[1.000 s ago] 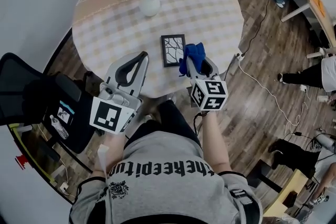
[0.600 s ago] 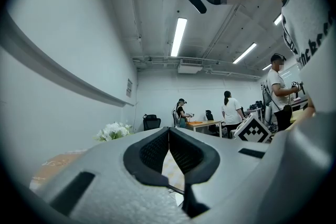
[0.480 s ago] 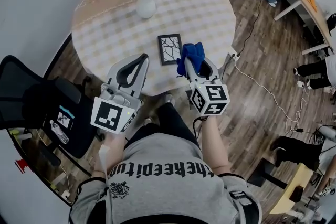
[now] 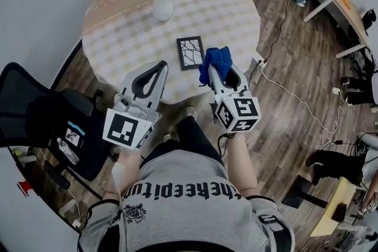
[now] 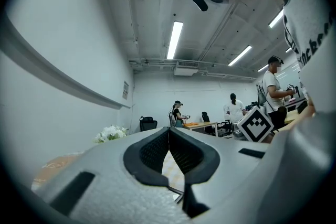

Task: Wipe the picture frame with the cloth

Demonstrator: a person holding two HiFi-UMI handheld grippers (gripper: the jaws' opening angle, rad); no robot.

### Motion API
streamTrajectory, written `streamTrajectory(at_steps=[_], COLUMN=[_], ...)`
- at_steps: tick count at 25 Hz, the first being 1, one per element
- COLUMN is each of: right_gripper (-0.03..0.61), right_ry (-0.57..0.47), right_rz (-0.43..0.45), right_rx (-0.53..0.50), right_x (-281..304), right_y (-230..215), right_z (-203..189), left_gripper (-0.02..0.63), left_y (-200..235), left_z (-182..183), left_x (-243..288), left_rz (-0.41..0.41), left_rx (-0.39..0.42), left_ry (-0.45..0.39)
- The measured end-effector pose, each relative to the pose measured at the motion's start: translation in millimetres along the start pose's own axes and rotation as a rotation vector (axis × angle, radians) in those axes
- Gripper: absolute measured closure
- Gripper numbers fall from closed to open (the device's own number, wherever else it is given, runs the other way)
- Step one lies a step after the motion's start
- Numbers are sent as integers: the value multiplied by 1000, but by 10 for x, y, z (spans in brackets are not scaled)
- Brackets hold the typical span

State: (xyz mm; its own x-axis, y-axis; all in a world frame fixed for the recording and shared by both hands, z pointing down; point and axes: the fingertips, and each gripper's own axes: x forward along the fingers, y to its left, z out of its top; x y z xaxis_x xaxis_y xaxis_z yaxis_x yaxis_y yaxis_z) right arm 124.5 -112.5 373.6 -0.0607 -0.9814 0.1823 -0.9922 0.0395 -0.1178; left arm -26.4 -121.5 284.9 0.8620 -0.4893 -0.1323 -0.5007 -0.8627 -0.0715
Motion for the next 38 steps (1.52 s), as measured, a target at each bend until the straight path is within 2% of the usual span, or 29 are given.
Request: streamTrajectory(at_steps=[13, 25, 38], right_gripper=[434, 433, 433], right_ry=[-93, -143, -165], right_rz=[-16, -14, 39], right_rx=[-17, -23, -34], right_x=[-432, -575, -616], right_y=[257, 379, 349], right_z=[183, 298, 395], left_gripper=[598, 598, 597], left_y=[-147, -189, -264], left_z=[104, 125, 158], left_x=[-328, -411, -392], left_rz=[-26, -40, 5], left_rx=[-3, -3, 8], left_ry=[-32, -36, -46])
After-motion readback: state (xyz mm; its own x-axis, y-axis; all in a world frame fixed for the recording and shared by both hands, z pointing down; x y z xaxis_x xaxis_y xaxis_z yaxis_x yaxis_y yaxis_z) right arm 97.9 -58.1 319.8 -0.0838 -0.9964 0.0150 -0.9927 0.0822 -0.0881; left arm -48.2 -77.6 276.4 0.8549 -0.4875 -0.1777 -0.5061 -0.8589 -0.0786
